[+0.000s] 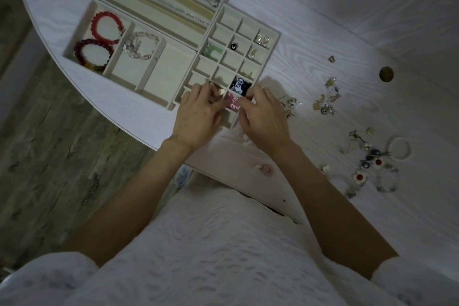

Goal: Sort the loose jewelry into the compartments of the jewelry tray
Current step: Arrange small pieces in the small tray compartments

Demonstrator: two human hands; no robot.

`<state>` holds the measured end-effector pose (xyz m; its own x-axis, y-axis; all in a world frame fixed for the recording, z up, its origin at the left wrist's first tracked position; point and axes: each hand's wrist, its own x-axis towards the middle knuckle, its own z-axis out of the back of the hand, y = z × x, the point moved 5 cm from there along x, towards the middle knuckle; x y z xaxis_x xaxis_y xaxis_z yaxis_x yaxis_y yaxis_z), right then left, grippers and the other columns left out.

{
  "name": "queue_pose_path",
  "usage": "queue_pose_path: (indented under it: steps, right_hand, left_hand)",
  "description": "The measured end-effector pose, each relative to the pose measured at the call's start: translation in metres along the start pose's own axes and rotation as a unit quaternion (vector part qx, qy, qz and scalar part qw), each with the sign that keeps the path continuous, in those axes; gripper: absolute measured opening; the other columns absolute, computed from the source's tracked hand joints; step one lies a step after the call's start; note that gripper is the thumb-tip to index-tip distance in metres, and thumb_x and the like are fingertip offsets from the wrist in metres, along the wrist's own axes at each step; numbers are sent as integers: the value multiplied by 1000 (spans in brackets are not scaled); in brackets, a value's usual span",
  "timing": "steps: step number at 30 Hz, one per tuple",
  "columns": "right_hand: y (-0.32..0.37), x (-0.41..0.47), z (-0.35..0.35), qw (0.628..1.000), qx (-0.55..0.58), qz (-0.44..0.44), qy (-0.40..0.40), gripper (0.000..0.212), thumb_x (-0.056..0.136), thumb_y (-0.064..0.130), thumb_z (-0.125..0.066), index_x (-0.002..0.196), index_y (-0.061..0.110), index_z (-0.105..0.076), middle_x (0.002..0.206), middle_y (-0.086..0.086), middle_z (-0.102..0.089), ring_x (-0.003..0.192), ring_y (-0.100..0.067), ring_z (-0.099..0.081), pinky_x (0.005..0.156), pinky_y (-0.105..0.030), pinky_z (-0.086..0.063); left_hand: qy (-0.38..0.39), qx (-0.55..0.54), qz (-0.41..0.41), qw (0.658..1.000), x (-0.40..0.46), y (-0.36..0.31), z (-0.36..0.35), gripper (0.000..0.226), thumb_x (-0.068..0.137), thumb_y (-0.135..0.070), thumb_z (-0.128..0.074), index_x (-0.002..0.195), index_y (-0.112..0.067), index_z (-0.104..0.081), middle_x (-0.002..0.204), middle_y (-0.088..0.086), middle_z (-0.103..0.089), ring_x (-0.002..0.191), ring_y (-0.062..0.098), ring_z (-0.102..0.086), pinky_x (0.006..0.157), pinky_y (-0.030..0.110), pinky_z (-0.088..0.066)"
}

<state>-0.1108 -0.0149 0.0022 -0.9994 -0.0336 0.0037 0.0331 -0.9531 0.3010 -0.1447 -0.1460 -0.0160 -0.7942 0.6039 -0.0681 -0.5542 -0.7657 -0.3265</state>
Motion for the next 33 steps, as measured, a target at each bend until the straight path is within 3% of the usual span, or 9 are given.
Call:
queue_pose_path:
  steps: [4,8,13,16,19,21,26,30,33]
  right_hand:
    - [0,17,1,999,22,-14,-24,7,80,12,-69,81,6,-72,84,-11,-59,77,-27,-56,64,-26,-38]
    - [9,39,-9,998,-54,-5,22,2,72,13,-73,71,12,-74,76,-6,-64,74,-24,-59,66,-31,-46]
    - [15,39,-14,996,-82,-28,22,13,54,7,-80,55,14,-69,61,-3,-60,58,-22,-59,56,-24,-44]
    - [11,32,-16,996,5,-90,-21,9,64,6,-76,62,13,-71,67,-3,-61,55,-21,-57,51,-20,-37]
    - [6,26,-17,982,91,-157,-42,5,74,10,-70,73,14,-73,82,-4,-65,64,-22,-60,53,-24,-41]
    - [6,24,-18,981,88,-171,-41,4,78,12,-69,78,13,-73,87,-5,-65,66,-24,-60,55,-28,-44]
    - [12,22,-18,987,-40,-145,-62,8,69,13,-78,67,10,-72,69,-5,-63,51,-19,-54,54,-22,-33]
    - [10,17,-20,973,36,-208,-92,6,76,15,-71,72,12,-71,77,-3,-64,55,-17,-55,51,-16,-30]
    - [8,16,-22,966,58,-246,-54,13,86,17,-60,82,14,-71,90,-3,-63,64,-16,-54,50,-20,-25]
  left_hand:
    - [-1,7,-7,1000,-2,-1,0,48,82,-26,-35,118,-24,-67,105,11,-54,95,26,-38,74,41,-40]
    - [-19,-8,-8,1000,-4,1,0,44,81,-24,-38,114,-23,-69,103,12,-55,93,26,-37,71,41,-41]
    - [-34,-28,-10,999,-4,3,4,38,83,-23,-42,107,-23,-72,101,10,-57,92,27,-41,72,39,-41]
    - [-72,-50,29,996,-11,13,10,29,87,-25,-49,104,-21,-71,100,9,-59,90,28,-47,73,36,-39]
    - [-81,-65,61,993,-17,21,8,27,87,-30,-53,104,-18,-70,99,11,-59,89,31,-50,73,39,-43]
    - [-75,-82,70,991,-17,22,4,30,87,-33,-51,103,-16,-70,99,13,-59,90,33,-52,77,40,-44]
    - [-80,-101,74,989,-15,17,3,29,88,-32,-51,102,-16,-71,102,13,-61,90,34,-53,77,39,-44]
    - [-87,-99,64,989,-15,17,1,26,88,-28,-54,104,-16,-70,100,13,-61,90,33,-53,76,40,-45]
    - [-97,-100,55,989,-16,19,2,24,88,-24,-55,104,-15,-70,98,12,-60,90,32,-52,77,40,-46]
